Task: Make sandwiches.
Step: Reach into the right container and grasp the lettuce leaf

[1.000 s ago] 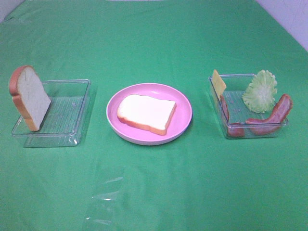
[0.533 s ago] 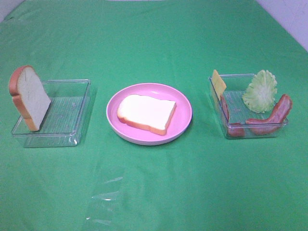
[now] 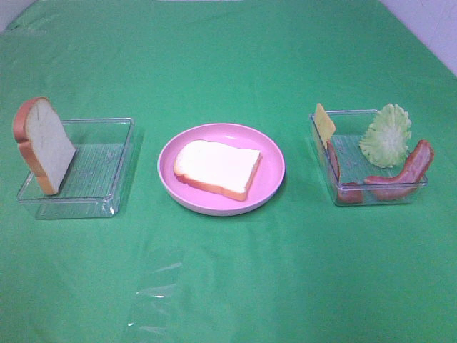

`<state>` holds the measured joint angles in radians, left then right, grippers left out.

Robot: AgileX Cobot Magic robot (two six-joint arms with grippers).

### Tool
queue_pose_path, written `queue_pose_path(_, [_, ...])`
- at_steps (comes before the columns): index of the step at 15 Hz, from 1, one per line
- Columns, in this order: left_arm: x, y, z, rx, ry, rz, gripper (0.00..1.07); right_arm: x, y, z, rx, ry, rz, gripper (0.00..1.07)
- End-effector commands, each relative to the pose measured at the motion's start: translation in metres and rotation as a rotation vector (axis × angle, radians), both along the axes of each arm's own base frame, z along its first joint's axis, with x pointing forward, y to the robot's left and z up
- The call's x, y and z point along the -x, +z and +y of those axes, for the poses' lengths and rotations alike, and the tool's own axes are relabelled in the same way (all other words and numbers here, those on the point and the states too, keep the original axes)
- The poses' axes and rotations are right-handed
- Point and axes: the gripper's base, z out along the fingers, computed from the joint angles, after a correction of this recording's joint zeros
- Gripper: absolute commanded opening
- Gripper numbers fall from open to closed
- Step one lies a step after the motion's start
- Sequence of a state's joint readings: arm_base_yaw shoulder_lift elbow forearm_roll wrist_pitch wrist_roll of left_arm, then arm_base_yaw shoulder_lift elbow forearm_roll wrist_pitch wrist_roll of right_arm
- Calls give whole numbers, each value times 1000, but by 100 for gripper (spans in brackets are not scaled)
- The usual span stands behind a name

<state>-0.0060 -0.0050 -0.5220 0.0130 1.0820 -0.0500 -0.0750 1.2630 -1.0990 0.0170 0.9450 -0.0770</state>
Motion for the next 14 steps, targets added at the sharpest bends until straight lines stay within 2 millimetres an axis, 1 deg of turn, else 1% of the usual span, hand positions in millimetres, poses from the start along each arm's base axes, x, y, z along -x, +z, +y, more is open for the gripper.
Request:
queue_pose_path(1, [0,-1,0,1,0,-6,100,-36,-4,-2,-4,43,27,89])
queue_pose_path(3, [0,-1,0,1,0,-6,100,-69,-14,-2,-31,68,56,89])
queue_pose_path(5, [0,-1,0,1,0,-6,100,-100,-30,-3,-42,91,89,89])
queue_pose_path(6, [0,-1,0,1,0,-6,100,-105,-32,-3,-40,94,91,89])
queue_pose_path(7, [0,-1,0,1,0,-6,100,-129,-54,-5,-40,120,128,89])
queue_pose_path(8, [0,-1,0,1,0,-6,100,-134,-60,-5,-43,124,136,89])
queue_pose_path(11, [0,-1,0,1,0,-6,100,-157,-94,-4,-73,138,149,89])
queue_pose_path(12, [0,-1,0,1,0,-6,100,-160,-99,-4,-73,136,153,89])
queue_pose_path(13, [0,-1,0,1,0,-6,100,-164,-111,-5,-72,136,161,89])
queue_pose_path(14, [0,-1,0,1,0,-6,100,-171,-129,-5,-71,145,175,89])
